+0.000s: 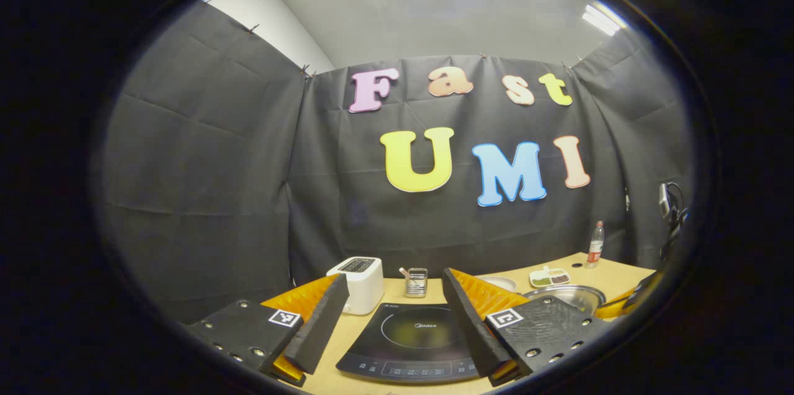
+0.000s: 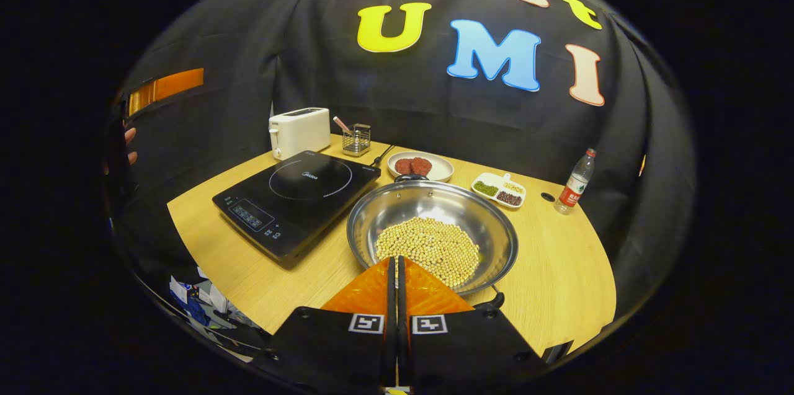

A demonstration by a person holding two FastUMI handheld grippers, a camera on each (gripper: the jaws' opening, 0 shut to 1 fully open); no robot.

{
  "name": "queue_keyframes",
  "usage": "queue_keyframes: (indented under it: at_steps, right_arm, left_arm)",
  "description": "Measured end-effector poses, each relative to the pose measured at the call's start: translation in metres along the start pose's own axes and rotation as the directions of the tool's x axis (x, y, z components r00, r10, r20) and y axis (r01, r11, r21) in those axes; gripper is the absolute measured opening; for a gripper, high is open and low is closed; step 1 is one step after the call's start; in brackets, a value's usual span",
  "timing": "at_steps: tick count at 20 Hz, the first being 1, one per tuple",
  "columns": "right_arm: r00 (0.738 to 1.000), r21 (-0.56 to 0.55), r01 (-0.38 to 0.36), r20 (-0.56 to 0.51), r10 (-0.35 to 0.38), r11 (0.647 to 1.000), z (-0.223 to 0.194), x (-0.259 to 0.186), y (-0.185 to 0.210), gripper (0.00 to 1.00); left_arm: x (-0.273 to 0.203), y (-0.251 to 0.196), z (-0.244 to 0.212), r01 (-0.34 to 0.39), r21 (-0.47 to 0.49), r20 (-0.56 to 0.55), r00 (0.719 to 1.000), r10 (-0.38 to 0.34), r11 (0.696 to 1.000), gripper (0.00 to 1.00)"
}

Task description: First push the handle of the pot to place it horizontally, then grasp the pot with both hands and set it on the induction cooktop.

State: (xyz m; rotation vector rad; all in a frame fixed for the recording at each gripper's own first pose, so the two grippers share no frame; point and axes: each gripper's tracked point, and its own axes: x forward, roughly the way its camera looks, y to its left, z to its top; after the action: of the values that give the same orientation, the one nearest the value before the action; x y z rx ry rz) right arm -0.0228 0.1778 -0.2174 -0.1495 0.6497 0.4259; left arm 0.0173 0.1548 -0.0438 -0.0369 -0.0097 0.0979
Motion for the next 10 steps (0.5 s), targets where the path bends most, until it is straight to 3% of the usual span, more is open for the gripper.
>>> queue_keyframes:
  at_steps: [1,10]
  right_arm:
    - [1.0,0.004,-0.009,-0.018,0.009,1.0,-0.005,0.001,0.002,0.03]
    - [0.985,0.011,-0.068,-0.159,0.069,0.998,-0.052,0.013,0.003,0.02]
  left_arm:
    - [0.0,0.003,-0.001,-0.004,-0.005,-0.001,1.0,0.004,1.0,0.89]
    - [-0.005,0.0,-0.005,-0.034,0.001,-0.008,0.999,0.034,0.999,0.93]
